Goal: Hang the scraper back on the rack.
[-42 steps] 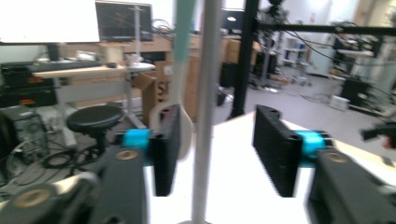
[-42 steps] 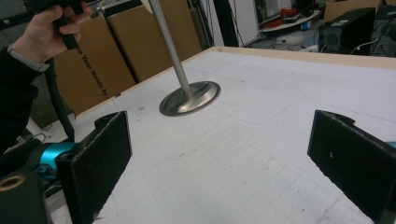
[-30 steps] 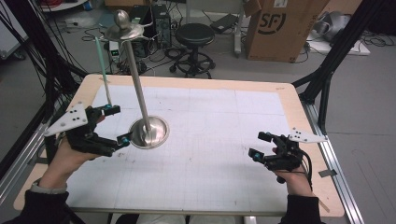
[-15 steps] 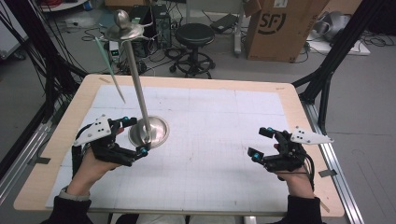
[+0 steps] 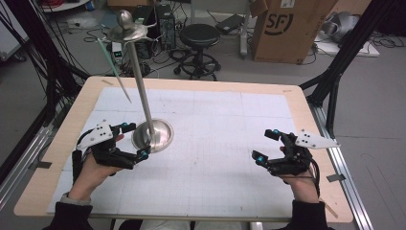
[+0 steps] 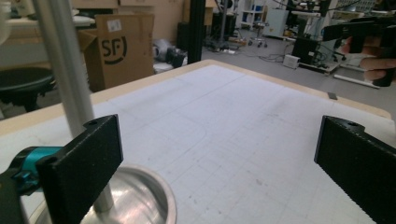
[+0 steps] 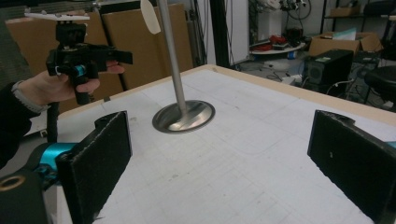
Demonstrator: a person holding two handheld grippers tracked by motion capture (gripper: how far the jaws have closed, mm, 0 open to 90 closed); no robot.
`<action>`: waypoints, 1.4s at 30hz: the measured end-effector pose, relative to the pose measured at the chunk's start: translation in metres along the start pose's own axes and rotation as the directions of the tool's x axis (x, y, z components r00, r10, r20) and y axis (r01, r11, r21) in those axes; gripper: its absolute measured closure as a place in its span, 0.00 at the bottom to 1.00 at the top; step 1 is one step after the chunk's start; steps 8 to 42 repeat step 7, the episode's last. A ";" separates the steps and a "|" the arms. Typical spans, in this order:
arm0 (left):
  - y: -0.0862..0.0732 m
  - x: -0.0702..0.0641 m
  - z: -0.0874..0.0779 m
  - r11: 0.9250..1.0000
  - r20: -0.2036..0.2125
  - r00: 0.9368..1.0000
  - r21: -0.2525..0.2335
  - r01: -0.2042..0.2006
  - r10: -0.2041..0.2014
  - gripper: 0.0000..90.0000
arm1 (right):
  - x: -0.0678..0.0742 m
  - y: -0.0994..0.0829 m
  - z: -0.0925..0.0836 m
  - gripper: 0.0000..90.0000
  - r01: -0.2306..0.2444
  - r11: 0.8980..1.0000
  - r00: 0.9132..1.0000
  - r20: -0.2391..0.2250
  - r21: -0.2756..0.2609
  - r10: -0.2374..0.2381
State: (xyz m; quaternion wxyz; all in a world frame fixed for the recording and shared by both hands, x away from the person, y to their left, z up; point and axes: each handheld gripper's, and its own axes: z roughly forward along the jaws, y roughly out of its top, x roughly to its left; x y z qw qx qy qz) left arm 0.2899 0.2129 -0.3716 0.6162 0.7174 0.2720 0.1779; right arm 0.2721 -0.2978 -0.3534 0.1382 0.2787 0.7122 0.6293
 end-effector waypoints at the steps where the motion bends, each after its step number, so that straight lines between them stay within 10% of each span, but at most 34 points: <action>1: -0.001 0.000 0.000 1.000 -0.006 1.000 0.001 0.003 -0.003 0.02 | -0.001 -0.001 0.000 0.06 -0.005 1.000 1.000 0.003 0.000 0.005; 42: -0.003 -0.001 0.002 1.000 -0.006 1.000 0.029 -0.013 0.013 0.02 | -0.002 -0.001 -0.001 0.06 -0.007 1.000 1.000 0.009 -0.008 0.007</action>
